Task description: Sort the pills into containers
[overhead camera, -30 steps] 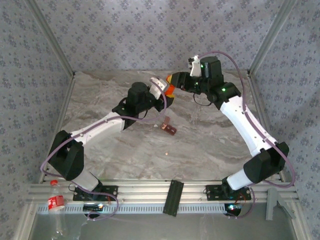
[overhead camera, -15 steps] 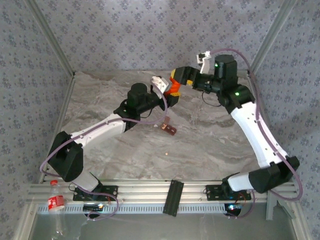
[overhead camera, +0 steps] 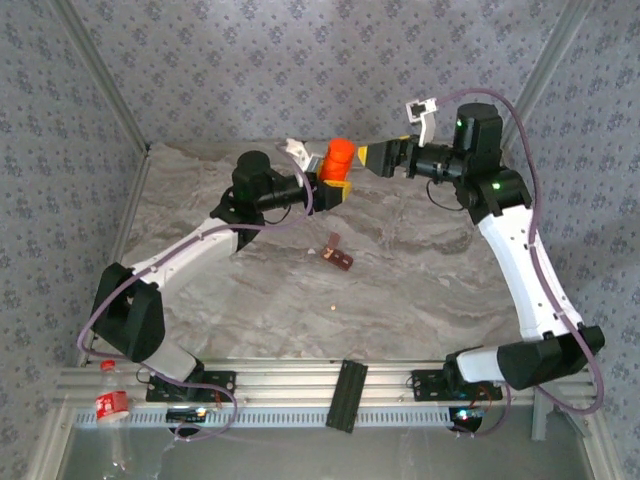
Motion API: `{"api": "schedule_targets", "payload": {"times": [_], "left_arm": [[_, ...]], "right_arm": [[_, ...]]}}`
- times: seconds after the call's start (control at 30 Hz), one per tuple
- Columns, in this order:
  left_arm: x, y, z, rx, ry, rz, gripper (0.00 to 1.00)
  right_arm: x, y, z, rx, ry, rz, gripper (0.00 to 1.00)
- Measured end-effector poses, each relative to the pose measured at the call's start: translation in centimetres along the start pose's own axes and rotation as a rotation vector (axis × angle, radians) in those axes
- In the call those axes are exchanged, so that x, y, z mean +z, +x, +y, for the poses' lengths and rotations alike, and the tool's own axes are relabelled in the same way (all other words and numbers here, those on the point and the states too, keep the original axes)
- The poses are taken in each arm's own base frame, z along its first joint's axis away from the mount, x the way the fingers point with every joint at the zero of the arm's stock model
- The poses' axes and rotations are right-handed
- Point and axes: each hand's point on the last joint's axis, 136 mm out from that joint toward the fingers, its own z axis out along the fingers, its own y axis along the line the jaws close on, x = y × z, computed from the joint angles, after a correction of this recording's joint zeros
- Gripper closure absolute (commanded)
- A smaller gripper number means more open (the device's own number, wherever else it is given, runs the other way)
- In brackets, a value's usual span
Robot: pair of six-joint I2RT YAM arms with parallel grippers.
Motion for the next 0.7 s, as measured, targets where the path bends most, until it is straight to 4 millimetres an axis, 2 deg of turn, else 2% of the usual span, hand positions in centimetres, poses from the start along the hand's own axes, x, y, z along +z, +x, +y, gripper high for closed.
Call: {"api": "schedule_targets", "payload": {"times": [0.17, 0.37, 0.6, 0.7], "left_arm": [[0.3, -1.0, -1.4, -0.016, 0.089, -0.001, 1.0], [0.6, -0.6, -1.8, -0.04, 0.132, 0.017, 1.0], [0.6, -0.8, -2.1, -0.045, 0.153, 0.019, 1.0], [0.6, -0.6, -2.1, -0.049, 0.156, 0.022, 1.0]], "right_arm": [[0.9, -0.3, 0.8, -0.043, -0.049, 0.02, 0.09], [2.1, 0.2, 1.1, -0.052, -0.077, 0.046, 0.13], [2.6, 0.2, 1.8, -0.071, -0.101, 0.056, 0.25], [2.7, 0.3, 1.9, -0.073, -0.107, 0.06, 0.34]]}}
